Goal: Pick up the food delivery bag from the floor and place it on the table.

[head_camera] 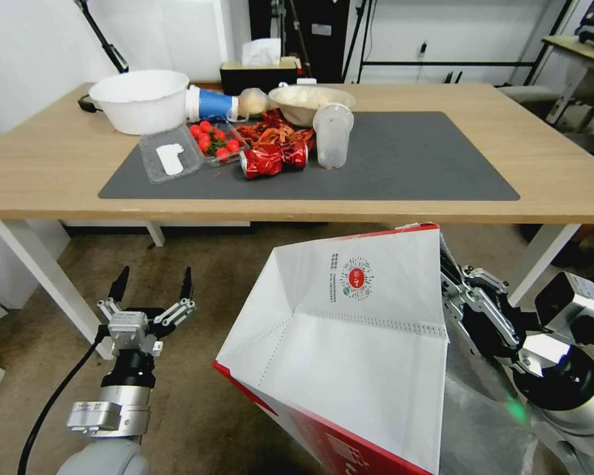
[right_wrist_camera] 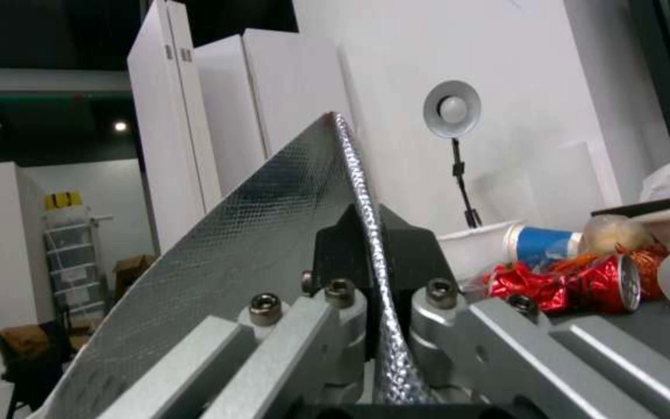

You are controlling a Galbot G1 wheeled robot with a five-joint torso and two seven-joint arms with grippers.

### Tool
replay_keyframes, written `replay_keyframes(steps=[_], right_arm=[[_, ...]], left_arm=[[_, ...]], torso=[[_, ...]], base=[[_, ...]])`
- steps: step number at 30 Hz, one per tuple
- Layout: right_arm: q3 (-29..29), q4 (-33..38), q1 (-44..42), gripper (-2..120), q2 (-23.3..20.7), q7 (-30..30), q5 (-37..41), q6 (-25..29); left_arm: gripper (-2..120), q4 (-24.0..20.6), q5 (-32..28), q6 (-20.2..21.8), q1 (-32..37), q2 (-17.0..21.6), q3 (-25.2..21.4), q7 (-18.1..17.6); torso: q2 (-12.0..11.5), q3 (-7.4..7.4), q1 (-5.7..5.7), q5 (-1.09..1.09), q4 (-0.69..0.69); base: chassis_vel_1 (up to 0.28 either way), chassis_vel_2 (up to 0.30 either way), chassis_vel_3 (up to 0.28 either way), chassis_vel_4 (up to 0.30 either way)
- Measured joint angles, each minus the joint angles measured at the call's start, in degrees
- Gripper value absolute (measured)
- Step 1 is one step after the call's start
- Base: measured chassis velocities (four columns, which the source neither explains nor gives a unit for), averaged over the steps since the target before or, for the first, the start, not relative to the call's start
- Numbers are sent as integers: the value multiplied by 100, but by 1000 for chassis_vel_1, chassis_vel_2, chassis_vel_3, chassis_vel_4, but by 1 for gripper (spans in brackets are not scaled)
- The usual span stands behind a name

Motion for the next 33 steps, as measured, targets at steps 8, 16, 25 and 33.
replay_keyframes(steps=[8, 16, 25, 33], right_arm=[[0, 6, -9, 0, 18, -28, 0, 8], [24, 9, -27, 0, 34, -56, -15, 26], [-4, 5, -30, 0, 55, -83, -52, 40], [3, -31, -33, 0, 49, -95, -67, 51]], left_arm=[[100, -22, 11, -2, 30, 9, -4, 19], [100, -43, 13, -12, 51, 13, 21, 92], [100, -89, 10, -12, 90, 42, 1, 175], [100, -99, -4, 15, 80, 74, -1, 233]], torso=[[179, 111, 68, 0, 0], [365, 227, 138, 0, -1], [604, 380, 226, 0, 0], [769, 479, 291, 0, 0]], base=[[0, 0, 0, 0], [0, 0, 0, 0], [0, 0, 0, 0], [0, 0, 0, 0]])
